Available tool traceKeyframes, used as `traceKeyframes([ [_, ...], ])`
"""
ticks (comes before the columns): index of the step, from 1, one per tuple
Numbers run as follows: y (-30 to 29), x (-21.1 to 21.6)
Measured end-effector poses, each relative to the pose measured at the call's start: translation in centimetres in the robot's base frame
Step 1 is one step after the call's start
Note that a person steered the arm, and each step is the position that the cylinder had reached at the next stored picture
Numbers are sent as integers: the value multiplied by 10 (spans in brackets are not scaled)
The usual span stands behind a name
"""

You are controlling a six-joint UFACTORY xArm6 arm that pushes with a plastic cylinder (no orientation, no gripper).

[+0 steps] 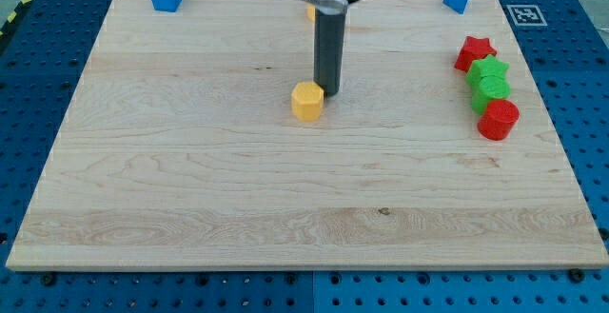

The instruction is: Move the yellow hexagon left to the red circle

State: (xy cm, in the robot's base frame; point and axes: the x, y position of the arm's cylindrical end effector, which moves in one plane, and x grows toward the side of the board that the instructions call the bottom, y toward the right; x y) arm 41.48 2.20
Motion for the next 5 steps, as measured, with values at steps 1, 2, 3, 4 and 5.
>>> traceKeyframes([
  [1, -9, -2],
  [2, -36, -17],
  [3, -62, -15],
  [4, -66, 14],
  [5, -47, 24],
])
